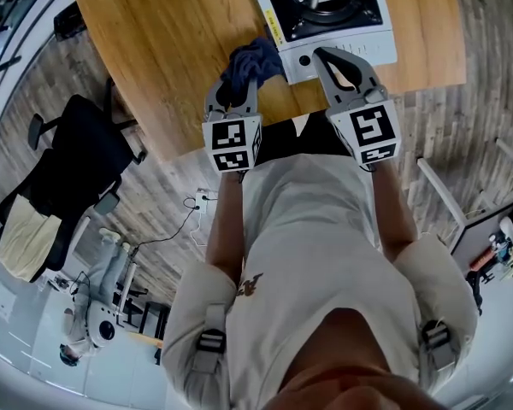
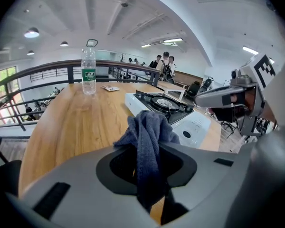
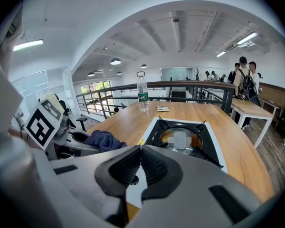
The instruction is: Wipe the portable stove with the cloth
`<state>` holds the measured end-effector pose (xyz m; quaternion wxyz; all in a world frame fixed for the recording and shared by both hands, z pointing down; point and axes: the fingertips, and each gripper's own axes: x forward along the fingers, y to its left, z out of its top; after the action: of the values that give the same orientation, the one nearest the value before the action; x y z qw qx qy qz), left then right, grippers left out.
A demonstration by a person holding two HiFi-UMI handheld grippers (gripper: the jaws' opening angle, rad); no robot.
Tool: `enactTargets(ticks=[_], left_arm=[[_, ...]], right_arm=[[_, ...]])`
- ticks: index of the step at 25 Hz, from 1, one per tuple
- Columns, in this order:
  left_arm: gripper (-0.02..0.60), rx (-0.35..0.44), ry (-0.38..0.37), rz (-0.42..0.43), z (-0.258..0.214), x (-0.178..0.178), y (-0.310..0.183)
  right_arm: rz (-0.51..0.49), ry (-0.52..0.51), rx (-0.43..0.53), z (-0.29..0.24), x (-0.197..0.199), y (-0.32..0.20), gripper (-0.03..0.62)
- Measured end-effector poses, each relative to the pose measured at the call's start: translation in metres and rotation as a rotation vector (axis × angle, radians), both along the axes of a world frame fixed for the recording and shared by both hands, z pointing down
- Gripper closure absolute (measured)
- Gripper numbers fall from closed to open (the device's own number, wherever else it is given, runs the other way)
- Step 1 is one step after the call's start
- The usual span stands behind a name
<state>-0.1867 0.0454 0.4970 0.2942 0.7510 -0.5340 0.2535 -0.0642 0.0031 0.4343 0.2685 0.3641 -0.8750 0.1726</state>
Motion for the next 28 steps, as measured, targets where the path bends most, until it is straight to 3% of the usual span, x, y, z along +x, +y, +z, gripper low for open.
enactTargets(ticks=[8, 28], left_arm=[[0.468, 0.032, 0.003, -0.013, -0.017, -0.012, -0.022], [0.468, 0.067, -0.063, -0.183, -0.019, -0.03, -0.141]], right_arm=[[0.004, -0.011, 0.018, -0.015, -0.014, -0.012, 0.572], [-0.123, -0.058, -0.024, -0.007, -0.035, -0.092, 0.572]])
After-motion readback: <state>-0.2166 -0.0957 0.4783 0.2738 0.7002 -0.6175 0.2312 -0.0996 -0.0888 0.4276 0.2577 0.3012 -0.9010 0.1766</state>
